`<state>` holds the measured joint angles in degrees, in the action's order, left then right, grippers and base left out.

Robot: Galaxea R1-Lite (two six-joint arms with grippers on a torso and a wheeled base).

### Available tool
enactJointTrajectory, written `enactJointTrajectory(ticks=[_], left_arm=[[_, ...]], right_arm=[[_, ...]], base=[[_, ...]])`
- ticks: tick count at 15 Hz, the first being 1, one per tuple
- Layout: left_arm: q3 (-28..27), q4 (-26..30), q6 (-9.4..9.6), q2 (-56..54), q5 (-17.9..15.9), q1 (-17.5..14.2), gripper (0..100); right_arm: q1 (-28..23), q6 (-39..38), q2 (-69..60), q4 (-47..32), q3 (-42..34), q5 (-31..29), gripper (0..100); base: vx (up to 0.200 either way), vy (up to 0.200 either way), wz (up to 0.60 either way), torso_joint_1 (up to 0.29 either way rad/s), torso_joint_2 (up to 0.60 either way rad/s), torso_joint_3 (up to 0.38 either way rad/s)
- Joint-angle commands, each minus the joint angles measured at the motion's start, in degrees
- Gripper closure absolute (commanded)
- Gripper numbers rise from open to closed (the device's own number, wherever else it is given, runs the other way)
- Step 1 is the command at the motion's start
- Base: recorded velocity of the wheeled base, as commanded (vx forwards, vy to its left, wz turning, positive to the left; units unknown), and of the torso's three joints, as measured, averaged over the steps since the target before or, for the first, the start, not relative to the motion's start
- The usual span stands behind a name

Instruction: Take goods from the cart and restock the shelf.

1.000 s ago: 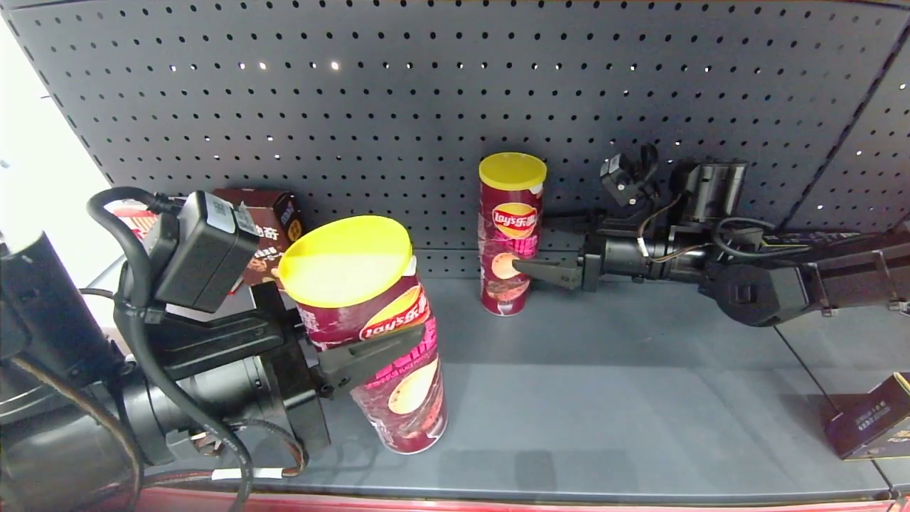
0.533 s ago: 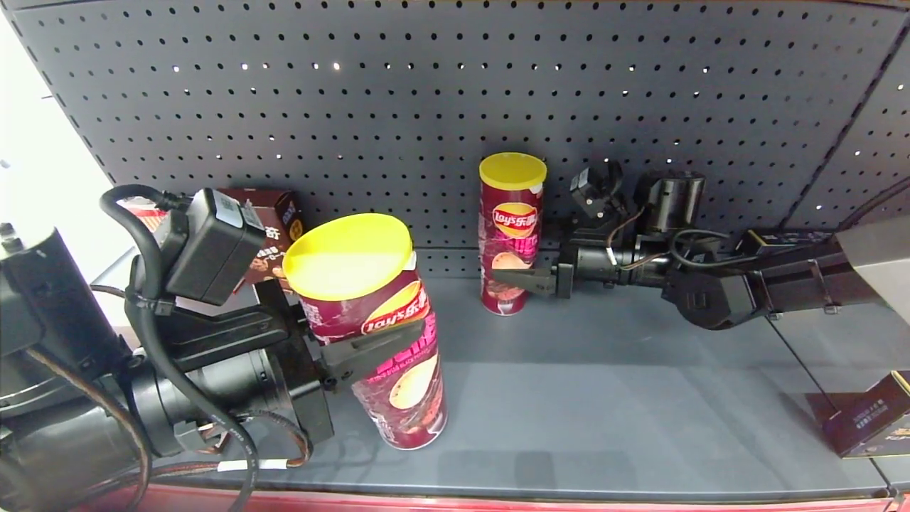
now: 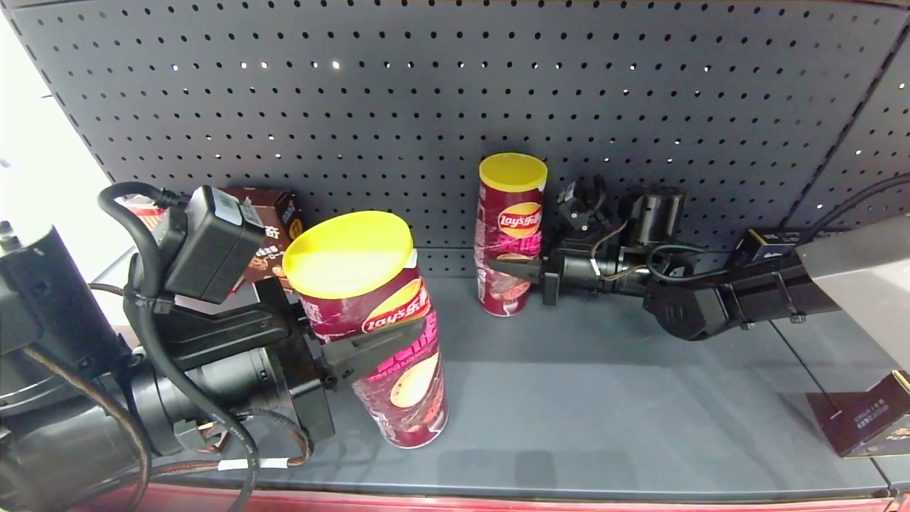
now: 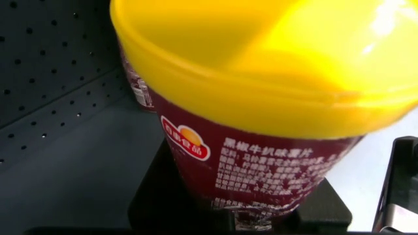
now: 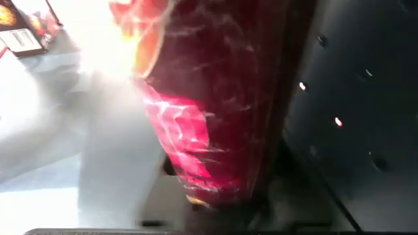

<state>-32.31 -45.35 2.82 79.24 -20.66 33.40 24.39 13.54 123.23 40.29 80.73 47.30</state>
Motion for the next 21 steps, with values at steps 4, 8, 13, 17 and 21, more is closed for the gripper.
enactJointTrajectory(ticks=[4,8,13,17,21], left_arm=[[-0.04,-0.18,0.08,-0.23,0.1,0.0,100],[-0.04,-0.18,0.08,-0.4,0.18,-0.09,100],[0.22,-0.18,0.26,-0.66,0.54,-0.09,100],[0.05,-0.18,0.44,-0.66,1.15,0.0,100],[-0.04,-0.18,0.44,-0.66,1.24,0.0,100]], right_arm=[[0.74,-0.01,-4.67,-0.3,-3.38,-0.01,100],[1.01,-0.1,-14.6,-0.12,-12.35,-0.98,100],[4.96,-0.18,-24.89,2.78,-26.67,-5.82,100],[10.24,-3.26,-27.08,12.88,-35.64,-14.16,100],[13.58,-4.75,-27.87,18.77,-41.97,-17.86,100]], base=[[0.0,0.0,0.0,0.0,0.0,0.0],[0.0,0.0,0.0,0.0,0.0,0.0],[0.0,0.0,0.0,0.0,0.0,0.0],[0.0,0.0,0.0,0.0,0.0,0.0],[0.0,0.0,0.0,0.0,0.0,0.0]])
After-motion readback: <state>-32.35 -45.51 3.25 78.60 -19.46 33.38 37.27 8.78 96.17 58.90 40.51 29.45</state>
